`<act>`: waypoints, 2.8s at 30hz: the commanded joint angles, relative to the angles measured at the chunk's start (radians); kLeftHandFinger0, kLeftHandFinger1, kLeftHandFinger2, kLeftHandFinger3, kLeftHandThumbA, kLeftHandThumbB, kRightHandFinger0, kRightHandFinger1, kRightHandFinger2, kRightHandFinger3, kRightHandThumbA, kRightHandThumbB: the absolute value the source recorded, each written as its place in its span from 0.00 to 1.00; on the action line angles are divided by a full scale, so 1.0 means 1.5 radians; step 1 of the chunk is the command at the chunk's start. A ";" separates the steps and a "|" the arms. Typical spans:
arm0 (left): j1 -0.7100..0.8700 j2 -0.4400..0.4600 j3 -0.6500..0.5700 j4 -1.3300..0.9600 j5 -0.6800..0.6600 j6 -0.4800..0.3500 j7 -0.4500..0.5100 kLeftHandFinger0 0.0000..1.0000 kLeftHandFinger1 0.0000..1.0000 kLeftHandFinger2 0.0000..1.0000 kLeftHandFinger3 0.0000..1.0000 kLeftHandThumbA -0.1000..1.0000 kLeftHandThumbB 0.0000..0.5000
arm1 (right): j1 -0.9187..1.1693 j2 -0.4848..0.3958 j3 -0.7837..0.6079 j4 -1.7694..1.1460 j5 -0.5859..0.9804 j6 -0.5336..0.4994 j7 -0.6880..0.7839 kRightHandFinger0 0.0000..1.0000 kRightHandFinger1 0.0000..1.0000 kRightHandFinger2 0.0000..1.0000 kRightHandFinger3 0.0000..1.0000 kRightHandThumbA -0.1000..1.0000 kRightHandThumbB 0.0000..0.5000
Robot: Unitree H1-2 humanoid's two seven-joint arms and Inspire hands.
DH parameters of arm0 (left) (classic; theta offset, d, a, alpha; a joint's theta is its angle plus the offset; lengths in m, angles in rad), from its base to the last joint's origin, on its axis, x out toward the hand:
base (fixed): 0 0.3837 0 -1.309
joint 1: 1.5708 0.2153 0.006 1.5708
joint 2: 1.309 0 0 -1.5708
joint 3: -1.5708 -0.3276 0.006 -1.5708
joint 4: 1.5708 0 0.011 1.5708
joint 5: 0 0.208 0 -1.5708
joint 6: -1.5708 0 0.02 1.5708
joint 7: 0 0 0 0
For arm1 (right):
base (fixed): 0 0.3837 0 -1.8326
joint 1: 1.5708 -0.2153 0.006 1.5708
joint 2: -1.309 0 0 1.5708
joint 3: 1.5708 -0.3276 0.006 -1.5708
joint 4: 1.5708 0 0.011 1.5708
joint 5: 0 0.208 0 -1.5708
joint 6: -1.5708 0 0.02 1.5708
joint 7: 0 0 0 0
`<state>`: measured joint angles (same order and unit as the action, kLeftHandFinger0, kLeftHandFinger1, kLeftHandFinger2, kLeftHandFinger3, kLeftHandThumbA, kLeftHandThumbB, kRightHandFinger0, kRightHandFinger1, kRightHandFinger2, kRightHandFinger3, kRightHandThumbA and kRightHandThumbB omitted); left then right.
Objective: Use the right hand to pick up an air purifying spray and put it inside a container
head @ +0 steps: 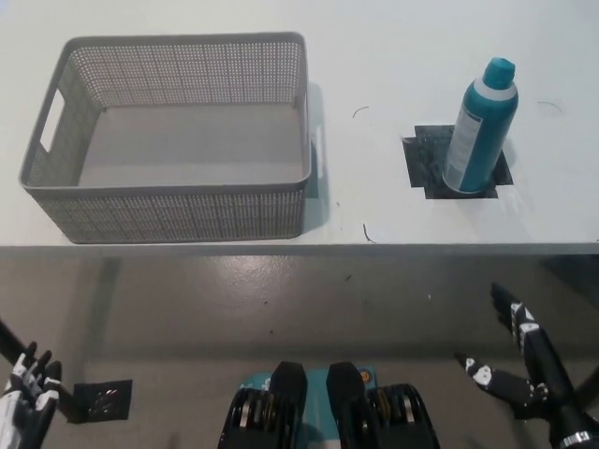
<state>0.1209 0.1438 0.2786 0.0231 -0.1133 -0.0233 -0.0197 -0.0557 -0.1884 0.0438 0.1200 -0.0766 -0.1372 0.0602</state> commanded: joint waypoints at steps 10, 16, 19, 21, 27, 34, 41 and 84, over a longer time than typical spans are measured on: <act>0.004 0.013 -0.001 -0.012 -0.001 -0.012 0.004 1.00 1.00 0.98 1.00 0.67 0.67 | -0.073 -0.020 -0.008 -0.214 -0.032 0.105 0.012 1.00 1.00 1.00 1.00 1.00 1.00; 0.011 0.012 0.001 -0.013 -0.008 -0.013 0.000 1.00 1.00 0.96 1.00 0.66 0.65 | -0.133 -0.019 -0.022 -0.205 -0.024 0.140 0.005 1.00 1.00 1.00 1.00 1.00 1.00; 0.012 0.009 0.003 -0.018 -0.011 -0.005 0.002 1.00 1.00 0.95 1.00 0.64 0.64 | -0.147 -0.024 -0.033 -0.189 -0.026 0.145 0.000 1.00 1.00 1.00 1.00 1.00 1.00; 0.011 0.010 0.003 -0.015 -0.011 -0.007 0.002 1.00 1.00 0.94 1.00 0.62 0.61 | -0.155 -0.028 -0.041 -0.182 -0.004 0.156 0.012 1.00 1.00 1.00 1.00 1.00 1.00; 0.015 0.006 0.001 -0.014 -0.011 -0.009 0.002 1.00 1.00 0.93 1.00 0.63 0.66 | -0.190 -0.049 -0.066 -0.107 0.004 0.123 0.007 1.00 1.00 1.00 1.00 1.00 1.00; 0.015 0.005 0.008 -0.025 -0.023 0.006 0.004 1.00 1.00 0.92 1.00 0.62 0.70 | -0.221 -0.053 -0.104 -0.079 -0.016 0.149 -0.029 1.00 1.00 1.00 1.00 1.00 1.00; 0.024 0.011 0.005 -0.026 -0.022 0.002 -0.002 1.00 1.00 0.93 1.00 0.62 0.66 | -0.217 -0.055 -0.127 -0.049 0.013 0.135 -0.019 1.00 1.00 1.00 1.00 1.00 1.00; 0.028 0.024 -0.014 -0.029 -0.042 0.043 -0.035 1.00 1.00 0.94 1.00 0.45 0.72 | -0.479 -0.013 -0.100 0.328 0.023 0.100 -0.054 1.00 1.00 1.00 1.00 1.00 1.00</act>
<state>0.1546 0.1510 0.2650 0.0149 -0.1479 0.0249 -0.0424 -0.6721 -0.1888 -0.0897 0.5296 -0.0599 0.1247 0.0067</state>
